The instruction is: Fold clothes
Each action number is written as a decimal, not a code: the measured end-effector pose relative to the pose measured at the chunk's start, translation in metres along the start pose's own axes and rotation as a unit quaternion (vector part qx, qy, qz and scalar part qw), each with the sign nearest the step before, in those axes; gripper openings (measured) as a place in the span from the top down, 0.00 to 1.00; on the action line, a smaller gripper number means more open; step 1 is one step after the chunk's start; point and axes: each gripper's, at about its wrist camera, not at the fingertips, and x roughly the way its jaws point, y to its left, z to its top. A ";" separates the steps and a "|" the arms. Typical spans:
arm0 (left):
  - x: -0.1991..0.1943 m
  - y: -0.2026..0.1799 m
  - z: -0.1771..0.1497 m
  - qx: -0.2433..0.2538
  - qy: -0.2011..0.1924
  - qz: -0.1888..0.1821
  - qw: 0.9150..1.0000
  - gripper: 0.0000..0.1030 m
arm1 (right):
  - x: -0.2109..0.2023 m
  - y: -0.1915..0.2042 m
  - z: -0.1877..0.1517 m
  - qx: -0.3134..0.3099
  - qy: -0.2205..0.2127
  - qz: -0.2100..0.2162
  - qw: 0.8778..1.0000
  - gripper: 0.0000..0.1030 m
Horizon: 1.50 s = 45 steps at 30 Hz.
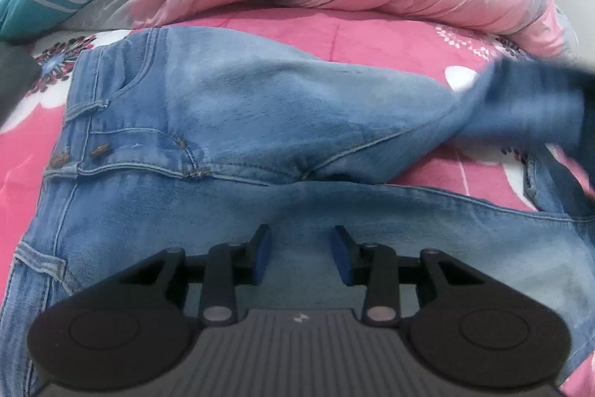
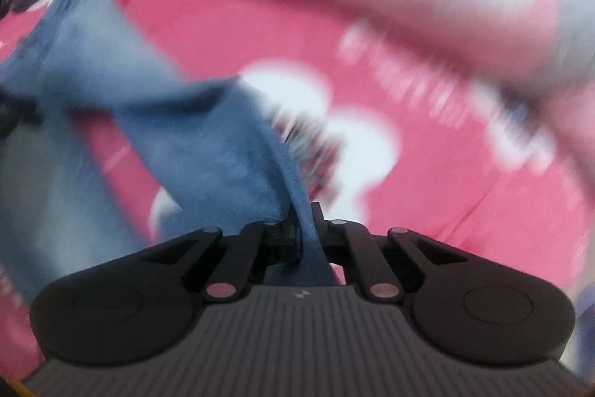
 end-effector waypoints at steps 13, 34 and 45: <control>-0.004 0.003 -0.007 -0.014 -0.013 -0.004 1.000 0.67 | 0.045 0.041 -0.065 -0.299 -0.060 -0.199 0.932 0.92; -0.052 0.030 0.002 -0.058 -0.012 -0.070 0.996 0.61 | -0.042 0.006 -0.145 0.333 -0.035 0.028 0.942 0.19; -0.110 0.052 -0.067 -0.156 0.063 -0.075 0.983 0.60 | -0.049 0.075 -0.222 0.489 0.045 0.103 0.865 0.21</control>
